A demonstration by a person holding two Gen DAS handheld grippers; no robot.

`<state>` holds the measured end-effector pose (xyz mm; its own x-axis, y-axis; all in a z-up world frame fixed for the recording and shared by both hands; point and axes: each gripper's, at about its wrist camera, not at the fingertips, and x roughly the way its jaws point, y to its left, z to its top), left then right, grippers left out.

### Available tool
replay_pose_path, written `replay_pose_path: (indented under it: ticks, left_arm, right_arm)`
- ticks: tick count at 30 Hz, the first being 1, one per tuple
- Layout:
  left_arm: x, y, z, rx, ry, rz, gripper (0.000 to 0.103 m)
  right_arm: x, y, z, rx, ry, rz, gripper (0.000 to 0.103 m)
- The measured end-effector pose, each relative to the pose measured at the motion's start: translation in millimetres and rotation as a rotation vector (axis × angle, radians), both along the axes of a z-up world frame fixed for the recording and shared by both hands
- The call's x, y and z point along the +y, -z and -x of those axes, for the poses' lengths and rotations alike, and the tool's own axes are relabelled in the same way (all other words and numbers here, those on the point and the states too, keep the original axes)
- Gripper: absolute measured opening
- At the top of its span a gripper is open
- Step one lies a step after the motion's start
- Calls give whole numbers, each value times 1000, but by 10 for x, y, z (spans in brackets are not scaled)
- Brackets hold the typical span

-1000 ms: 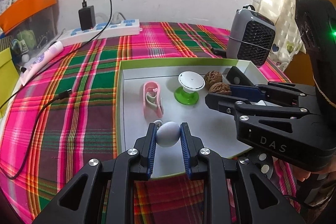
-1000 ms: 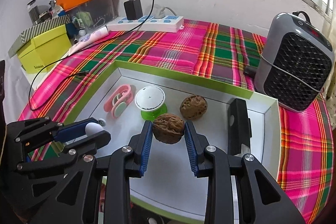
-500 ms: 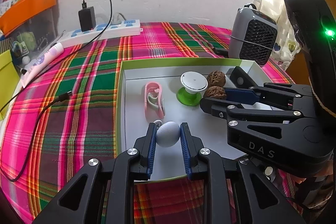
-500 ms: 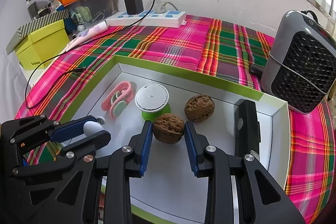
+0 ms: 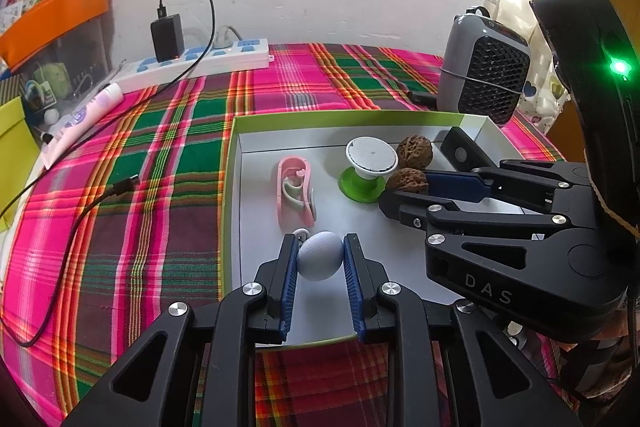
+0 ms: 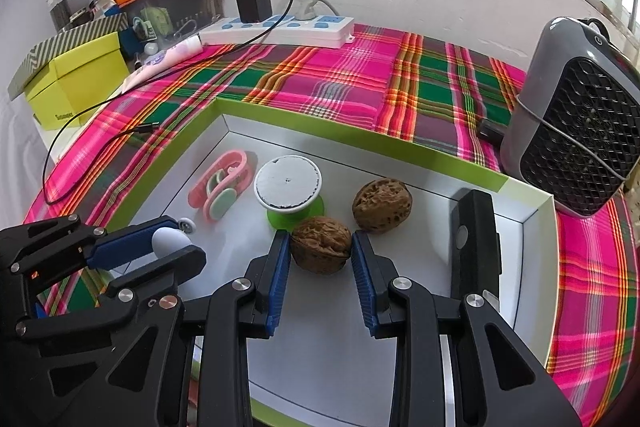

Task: Organize objects
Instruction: 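Lower the egg and walnut into the box and open both grippers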

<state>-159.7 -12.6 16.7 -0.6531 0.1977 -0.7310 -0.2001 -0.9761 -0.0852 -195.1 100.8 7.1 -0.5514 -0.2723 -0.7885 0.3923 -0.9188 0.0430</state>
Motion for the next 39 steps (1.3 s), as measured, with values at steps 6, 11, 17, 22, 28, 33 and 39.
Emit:
replay_pose_path:
  ticks: [6, 11, 17, 22, 28, 33, 39]
  left_arm:
    - [-6, 5, -1, 0, 1, 0, 21]
    - [-5, 9, -5, 1, 1, 0, 21]
    - [-4, 7, -5, 0, 1, 0, 21]
    - [-4, 3, -2, -1, 1, 1, 21]
    - [-2, 1, -7, -1, 4, -2, 24]
    - [-13, 1, -6, -1, 7, -3, 26]
    - [-11, 2, -4, -1, 7, -4, 28]
  right_arm:
    - [-3, 4, 9, 4, 4, -2, 32]
    - [3, 3, 9, 4, 7, -1, 32]
    - [6, 3, 4, 4, 7, 0, 32]
    - [12, -2, 7, 4, 8, 3, 32]
    - [22, -9, -2, 11, 16, 6, 33]
    - [39, -25, -13, 15, 25, 12, 40]
    - [53, -32, -24, 15, 35, 12, 41]
